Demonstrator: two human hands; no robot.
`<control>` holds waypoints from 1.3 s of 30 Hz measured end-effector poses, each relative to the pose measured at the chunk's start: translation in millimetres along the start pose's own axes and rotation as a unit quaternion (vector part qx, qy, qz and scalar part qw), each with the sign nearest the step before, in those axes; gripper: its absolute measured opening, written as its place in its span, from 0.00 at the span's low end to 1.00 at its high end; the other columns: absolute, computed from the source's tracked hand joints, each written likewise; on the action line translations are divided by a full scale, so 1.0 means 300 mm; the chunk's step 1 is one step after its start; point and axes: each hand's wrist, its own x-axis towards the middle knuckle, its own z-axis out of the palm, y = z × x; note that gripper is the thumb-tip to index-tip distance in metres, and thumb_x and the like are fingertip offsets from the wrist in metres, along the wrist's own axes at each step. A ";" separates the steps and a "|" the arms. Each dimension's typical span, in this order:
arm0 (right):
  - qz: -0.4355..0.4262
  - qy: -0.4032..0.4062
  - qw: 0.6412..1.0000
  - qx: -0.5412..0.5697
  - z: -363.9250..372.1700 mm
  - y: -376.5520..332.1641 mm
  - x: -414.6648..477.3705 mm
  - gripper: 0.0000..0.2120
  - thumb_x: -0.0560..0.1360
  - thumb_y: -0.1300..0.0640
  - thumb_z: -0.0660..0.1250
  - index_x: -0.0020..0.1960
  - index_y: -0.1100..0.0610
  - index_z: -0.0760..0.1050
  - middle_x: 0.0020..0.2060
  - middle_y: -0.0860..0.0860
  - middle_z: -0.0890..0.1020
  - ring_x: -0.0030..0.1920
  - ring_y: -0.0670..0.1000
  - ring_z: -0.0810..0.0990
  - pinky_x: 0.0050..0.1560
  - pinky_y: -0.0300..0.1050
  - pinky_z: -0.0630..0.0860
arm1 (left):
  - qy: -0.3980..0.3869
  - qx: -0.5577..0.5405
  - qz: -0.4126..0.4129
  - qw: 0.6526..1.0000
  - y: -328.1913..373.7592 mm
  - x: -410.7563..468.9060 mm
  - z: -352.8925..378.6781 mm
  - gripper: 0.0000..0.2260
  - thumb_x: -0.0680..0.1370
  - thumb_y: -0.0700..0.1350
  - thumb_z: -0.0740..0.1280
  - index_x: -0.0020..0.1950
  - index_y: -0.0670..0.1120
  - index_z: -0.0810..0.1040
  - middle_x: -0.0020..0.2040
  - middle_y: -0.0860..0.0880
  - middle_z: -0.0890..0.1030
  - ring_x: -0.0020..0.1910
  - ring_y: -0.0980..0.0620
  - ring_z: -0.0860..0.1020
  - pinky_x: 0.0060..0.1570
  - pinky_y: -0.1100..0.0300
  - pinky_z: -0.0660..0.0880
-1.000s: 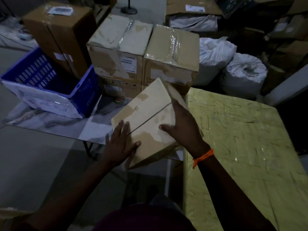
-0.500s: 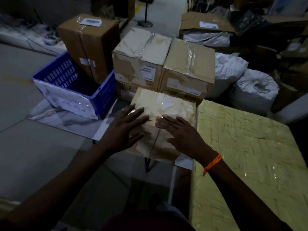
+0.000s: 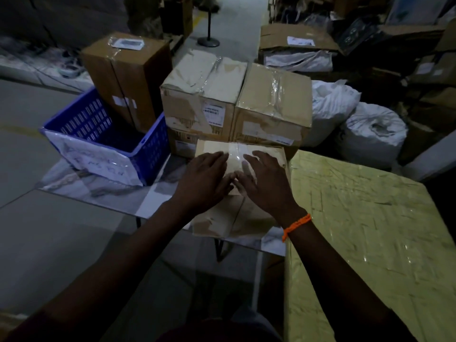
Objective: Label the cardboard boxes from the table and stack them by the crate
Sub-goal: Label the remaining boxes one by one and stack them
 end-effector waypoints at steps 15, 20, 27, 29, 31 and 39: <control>-0.003 -0.152 0.986 -0.065 -0.029 0.028 -0.085 0.40 0.79 0.33 0.37 0.84 0.55 0.54 0.83 0.54 0.55 0.83 0.56 0.54 0.79 0.59 0.56 | -0.098 0.055 0.023 0.993 -0.001 -0.038 -0.018 0.38 0.80 0.65 0.37 0.82 0.45 0.58 0.83 0.44 0.55 0.82 0.45 0.54 0.78 0.47 0.53; 0.003 -0.208 0.972 -0.110 -0.044 0.043 -0.142 0.44 0.76 0.26 0.36 0.84 0.50 0.40 0.83 0.48 0.40 0.83 0.51 0.40 0.81 0.58 0.44 | -0.098 0.095 0.050 0.989 -0.020 -0.070 0.015 0.36 0.82 0.65 0.36 0.83 0.44 0.52 0.83 0.45 0.51 0.82 0.47 0.48 0.80 0.48 0.47; 0.018 -0.249 0.963 -0.096 -0.054 0.045 -0.112 0.44 0.78 0.26 0.43 0.84 0.50 0.38 0.83 0.46 0.36 0.82 0.49 0.36 0.81 0.57 0.39 | -0.124 0.086 0.043 0.988 -0.023 -0.051 0.020 0.38 0.79 0.66 0.33 0.84 0.46 0.46 0.83 0.47 0.44 0.82 0.49 0.41 0.80 0.47 0.42; 0.023 -0.223 0.971 -0.077 -0.063 0.039 -0.113 0.44 0.77 0.26 0.42 0.84 0.50 0.41 0.83 0.46 0.39 0.83 0.50 0.37 0.81 0.57 0.38 | -0.127 0.079 0.033 0.988 -0.024 -0.050 0.019 0.38 0.79 0.66 0.33 0.84 0.47 0.45 0.83 0.48 0.42 0.82 0.48 0.38 0.80 0.44 0.44; 0.070 -0.143 0.987 -0.023 -0.059 0.051 -0.112 0.43 0.78 0.27 0.48 0.85 0.50 0.46 0.84 0.48 0.44 0.83 0.51 0.41 0.80 0.55 0.41 | -0.126 0.060 0.009 0.990 -0.016 -0.054 0.017 0.39 0.78 0.68 0.34 0.83 0.48 0.41 0.83 0.48 0.37 0.81 0.48 0.33 0.80 0.42 0.41; 0.274 -0.083 0.855 0.433 -0.081 0.151 -0.090 0.18 0.76 0.52 0.76 0.63 0.46 0.77 0.57 0.49 0.86 0.55 0.48 0.86 0.50 0.39 0.82 | -0.019 -0.410 -0.204 0.889 -0.044 -0.078 -0.003 0.39 0.71 0.62 0.76 0.77 0.53 0.65 0.71 0.51 0.75 0.70 0.52 0.74 0.68 0.43 0.74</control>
